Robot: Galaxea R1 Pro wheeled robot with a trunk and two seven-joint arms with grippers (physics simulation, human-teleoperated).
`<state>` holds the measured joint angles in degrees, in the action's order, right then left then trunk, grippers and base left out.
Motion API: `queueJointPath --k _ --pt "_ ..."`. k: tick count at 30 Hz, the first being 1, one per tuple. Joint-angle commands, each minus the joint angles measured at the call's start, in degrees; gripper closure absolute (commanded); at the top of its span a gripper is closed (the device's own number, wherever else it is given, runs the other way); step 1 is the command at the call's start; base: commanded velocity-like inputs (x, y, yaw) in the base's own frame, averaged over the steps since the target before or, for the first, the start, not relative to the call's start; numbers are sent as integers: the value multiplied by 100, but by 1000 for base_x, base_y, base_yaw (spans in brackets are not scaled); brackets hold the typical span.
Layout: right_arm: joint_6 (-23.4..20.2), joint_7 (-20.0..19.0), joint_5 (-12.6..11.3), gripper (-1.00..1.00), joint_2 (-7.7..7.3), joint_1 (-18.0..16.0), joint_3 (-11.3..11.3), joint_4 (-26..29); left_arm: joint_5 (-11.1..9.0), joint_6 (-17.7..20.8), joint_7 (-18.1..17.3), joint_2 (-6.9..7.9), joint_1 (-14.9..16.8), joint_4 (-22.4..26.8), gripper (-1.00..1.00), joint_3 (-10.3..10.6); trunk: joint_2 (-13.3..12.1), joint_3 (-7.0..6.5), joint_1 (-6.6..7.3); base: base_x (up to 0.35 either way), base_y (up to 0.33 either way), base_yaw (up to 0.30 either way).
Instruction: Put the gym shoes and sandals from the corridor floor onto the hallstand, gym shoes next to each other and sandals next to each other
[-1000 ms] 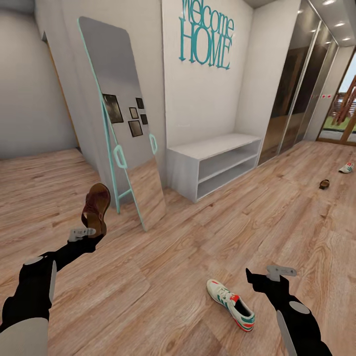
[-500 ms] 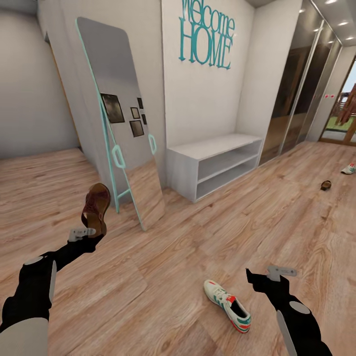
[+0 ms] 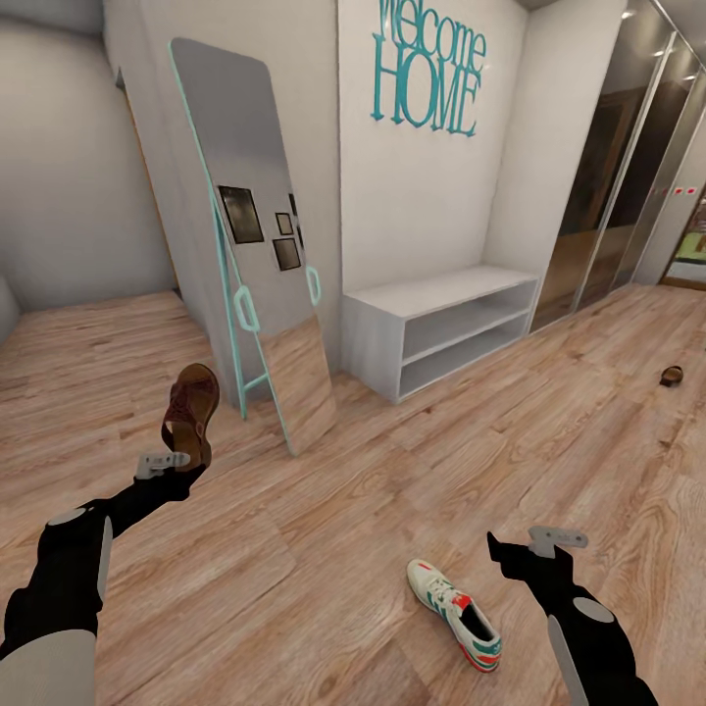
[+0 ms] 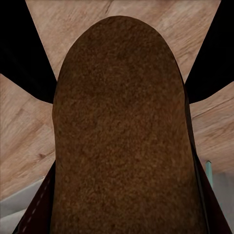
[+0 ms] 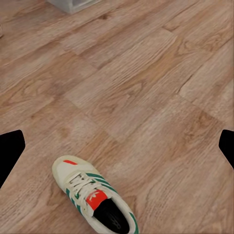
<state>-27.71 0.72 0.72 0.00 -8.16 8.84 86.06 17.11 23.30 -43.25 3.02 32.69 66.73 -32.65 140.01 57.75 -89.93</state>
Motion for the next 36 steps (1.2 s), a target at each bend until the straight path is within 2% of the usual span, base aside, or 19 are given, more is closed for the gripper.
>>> queueJointPath --k 1,8,18,36 --pt "-32 7 7 -100 -2 -4 2 8 29 33 -43 -3 6 7 100 -13 3 6 1 1 -3 0" --pt "-32 7 7 -100 -8 -2 5 8 29 34 -43 -3 3 7 100 -13 3 6 1 0 -1 12" --pt "-32 7 7 -100 -8 -1 10 8 29 34 -43 -3 5 7 100 -13 3 6 1 36 -33 192" --pt "-32 7 6 -100 -9 -1 12 8 29 34 -43 -3 5 7 100 -13 3 6 1 87 -104 9"
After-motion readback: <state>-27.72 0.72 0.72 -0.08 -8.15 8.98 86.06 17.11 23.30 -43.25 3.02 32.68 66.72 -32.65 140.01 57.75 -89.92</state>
